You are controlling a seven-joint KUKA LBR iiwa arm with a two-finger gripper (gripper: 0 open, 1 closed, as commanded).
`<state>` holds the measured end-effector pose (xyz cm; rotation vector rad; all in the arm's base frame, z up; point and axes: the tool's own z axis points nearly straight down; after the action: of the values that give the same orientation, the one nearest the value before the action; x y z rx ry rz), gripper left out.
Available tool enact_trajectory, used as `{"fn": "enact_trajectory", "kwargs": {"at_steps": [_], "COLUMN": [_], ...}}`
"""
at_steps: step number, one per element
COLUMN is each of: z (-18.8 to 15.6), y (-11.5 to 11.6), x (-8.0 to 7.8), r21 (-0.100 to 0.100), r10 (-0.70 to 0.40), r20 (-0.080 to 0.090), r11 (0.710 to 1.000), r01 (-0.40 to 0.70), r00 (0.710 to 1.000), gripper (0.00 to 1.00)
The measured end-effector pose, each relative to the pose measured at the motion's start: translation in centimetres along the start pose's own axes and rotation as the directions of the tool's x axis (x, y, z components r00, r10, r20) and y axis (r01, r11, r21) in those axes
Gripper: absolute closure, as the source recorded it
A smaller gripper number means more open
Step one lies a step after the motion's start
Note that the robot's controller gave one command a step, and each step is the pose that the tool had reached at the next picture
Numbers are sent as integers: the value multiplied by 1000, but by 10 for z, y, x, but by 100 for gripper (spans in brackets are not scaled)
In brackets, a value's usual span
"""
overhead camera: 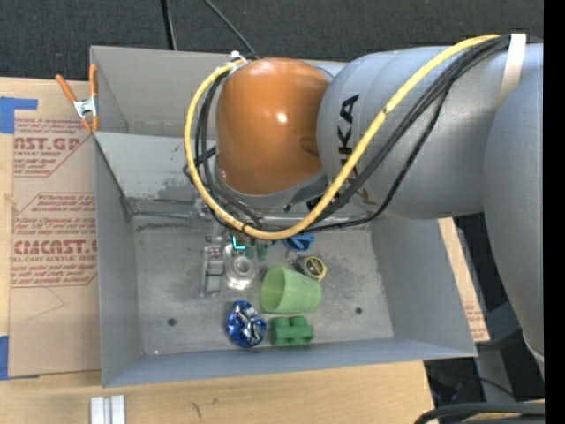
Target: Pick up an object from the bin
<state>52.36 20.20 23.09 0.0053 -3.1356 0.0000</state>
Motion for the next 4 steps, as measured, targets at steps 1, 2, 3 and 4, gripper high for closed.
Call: {"fn": "enact_trajectory", "kwargs": {"at_steps": [1, 2, 3, 4], "z": [74, 99, 96, 162], "y": [-71, -113, -100, -105], "x": [-35, 34, 41, 38], "r21": [4, 1, 1, 6], "r10": [-349, -552, -510, -461], "r20": [2, -1, 5, 20], "r11": [937, 834, 860, 887], "r01": [349, 552, 510, 461], "r00": [937, 834, 860, 887], "gripper": [0, 0, 0, 0]}}
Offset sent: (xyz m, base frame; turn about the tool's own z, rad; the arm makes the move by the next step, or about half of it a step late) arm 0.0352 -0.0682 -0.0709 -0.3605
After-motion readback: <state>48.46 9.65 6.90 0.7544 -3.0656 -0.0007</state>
